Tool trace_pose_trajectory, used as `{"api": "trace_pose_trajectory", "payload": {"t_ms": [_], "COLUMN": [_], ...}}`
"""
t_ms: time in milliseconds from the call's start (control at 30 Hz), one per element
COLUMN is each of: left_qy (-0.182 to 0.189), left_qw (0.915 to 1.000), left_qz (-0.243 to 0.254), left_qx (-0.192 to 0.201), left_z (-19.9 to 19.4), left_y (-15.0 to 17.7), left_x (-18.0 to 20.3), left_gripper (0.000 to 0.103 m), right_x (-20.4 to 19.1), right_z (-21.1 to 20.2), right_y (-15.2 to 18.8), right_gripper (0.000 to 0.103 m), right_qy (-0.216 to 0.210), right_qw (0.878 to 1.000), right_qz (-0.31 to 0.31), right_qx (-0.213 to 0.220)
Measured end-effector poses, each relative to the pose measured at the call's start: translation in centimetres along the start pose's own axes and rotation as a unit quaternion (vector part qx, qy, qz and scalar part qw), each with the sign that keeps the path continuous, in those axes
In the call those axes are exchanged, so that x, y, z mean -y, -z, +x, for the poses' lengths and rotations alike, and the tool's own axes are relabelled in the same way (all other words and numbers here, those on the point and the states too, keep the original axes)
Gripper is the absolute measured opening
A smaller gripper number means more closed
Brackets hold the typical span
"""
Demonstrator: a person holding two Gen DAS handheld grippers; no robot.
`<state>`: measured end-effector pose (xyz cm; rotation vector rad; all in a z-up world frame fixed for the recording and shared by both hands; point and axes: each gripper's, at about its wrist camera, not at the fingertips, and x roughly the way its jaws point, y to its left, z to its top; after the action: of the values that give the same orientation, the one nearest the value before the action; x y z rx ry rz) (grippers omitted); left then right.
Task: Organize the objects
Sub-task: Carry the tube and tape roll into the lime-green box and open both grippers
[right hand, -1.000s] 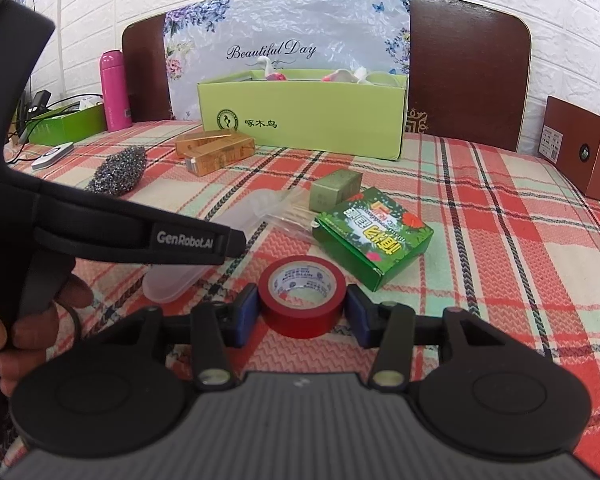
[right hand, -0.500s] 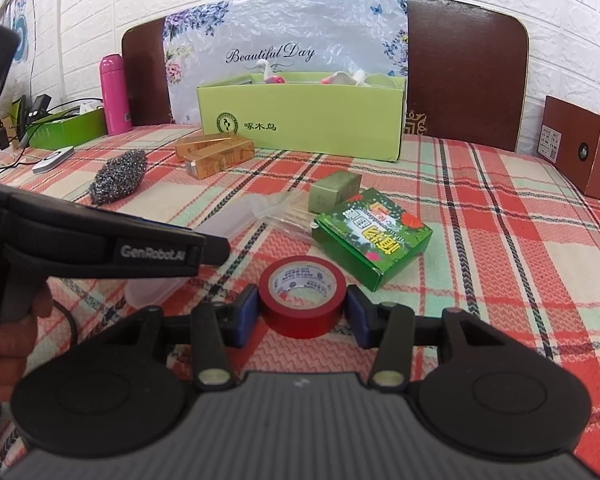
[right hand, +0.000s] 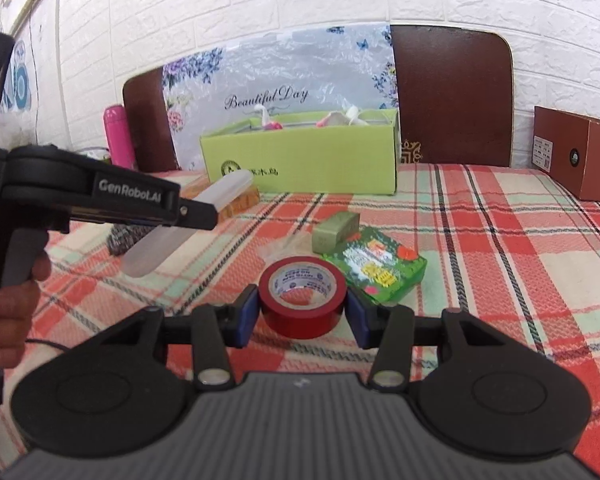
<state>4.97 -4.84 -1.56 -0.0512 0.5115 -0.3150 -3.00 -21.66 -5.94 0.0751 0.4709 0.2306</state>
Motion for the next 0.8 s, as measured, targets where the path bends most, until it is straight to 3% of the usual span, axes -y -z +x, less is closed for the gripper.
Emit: {"api": "trace_pose_trajectory", "payload": {"t_ms": [267,500,667,800], "left_qy": [0.003,0.013,0.018,0.016], "left_qw": [0.9991,0.9966,0.9951,0.9930], "left_qz": [0.008,-0.009,-0.043,-0.083], "left_qx": [0.042,0.081,0.087,0.082], "left_z": [1.2,3.6,7.3,11.2], "left_y": [-4.3,-8.4,-10.8,-12.8], "left_x": [-0.2,-0.3,-1.1,-2.6], "left_gripper": [0.029,0.029,0.029,0.029], "right_x": [0.9,1.8,3.5,4.8], "right_z": [1.6,5.0,9.2,12.7], "right_y": [-4.8,-10.0,-12.7,-13.6], "right_gripper": [0.046,0.046,0.046,0.046], "right_qy": [-0.011,0.015,0.041,0.060], "right_qw": [0.999,0.992,0.988,0.987], "right_qz": [-0.001,-0.028,-0.029,-0.038], "right_qx": [0.044,0.118,0.146,0.141]}}
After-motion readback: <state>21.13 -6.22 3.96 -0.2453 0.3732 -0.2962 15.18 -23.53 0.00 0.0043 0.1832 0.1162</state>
